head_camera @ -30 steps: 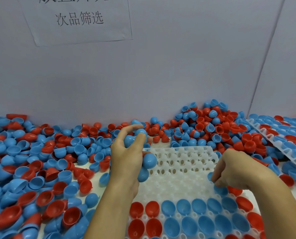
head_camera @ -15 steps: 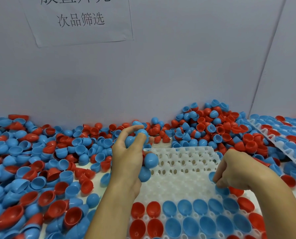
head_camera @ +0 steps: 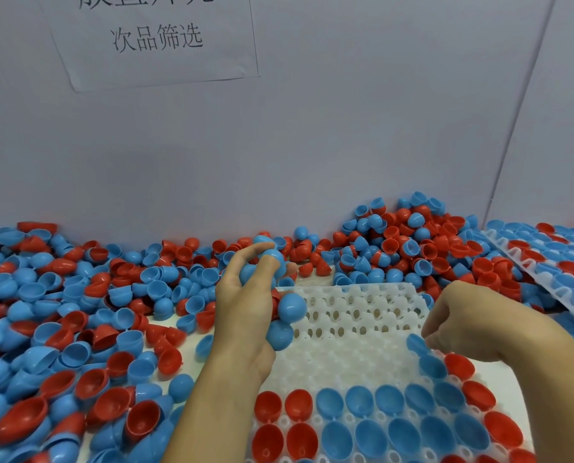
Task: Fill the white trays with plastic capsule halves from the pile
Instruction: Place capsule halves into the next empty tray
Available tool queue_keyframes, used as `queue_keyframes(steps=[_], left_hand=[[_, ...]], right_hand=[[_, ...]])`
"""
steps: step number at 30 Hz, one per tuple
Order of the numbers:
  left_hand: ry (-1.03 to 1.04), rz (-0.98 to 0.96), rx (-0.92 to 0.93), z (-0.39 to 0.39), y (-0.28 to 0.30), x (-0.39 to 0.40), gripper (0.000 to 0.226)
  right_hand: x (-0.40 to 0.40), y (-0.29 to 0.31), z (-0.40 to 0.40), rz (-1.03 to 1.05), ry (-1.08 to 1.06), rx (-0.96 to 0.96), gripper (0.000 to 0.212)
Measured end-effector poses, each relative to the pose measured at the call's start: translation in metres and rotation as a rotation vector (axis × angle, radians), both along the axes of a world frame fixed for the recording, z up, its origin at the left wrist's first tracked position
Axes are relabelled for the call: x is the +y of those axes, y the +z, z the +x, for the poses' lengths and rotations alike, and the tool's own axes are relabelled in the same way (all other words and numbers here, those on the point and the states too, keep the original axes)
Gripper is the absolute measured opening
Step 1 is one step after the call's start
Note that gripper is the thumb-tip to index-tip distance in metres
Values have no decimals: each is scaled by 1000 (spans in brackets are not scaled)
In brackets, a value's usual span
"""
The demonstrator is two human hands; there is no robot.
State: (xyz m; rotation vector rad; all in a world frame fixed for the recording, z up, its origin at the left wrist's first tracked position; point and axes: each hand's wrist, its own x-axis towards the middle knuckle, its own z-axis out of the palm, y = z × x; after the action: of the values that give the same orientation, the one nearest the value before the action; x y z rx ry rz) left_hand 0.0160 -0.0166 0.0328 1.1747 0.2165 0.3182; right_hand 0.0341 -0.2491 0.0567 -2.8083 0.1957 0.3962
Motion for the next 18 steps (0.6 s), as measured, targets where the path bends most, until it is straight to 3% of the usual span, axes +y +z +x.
queue_keyframes(steps=[8, 12, 18], left_hand=[[-1, -2, 3, 0, 1, 0, 18], [-7, -8, 3, 0, 0, 0, 16], [-9, -7, -7, 1, 0, -1, 16]], right_hand=[[9, -5, 0, 29, -1, -30, 6], [11, -6, -1, 7, -5, 8, 12], [11, -1, 0, -17, -17, -84, 12]])
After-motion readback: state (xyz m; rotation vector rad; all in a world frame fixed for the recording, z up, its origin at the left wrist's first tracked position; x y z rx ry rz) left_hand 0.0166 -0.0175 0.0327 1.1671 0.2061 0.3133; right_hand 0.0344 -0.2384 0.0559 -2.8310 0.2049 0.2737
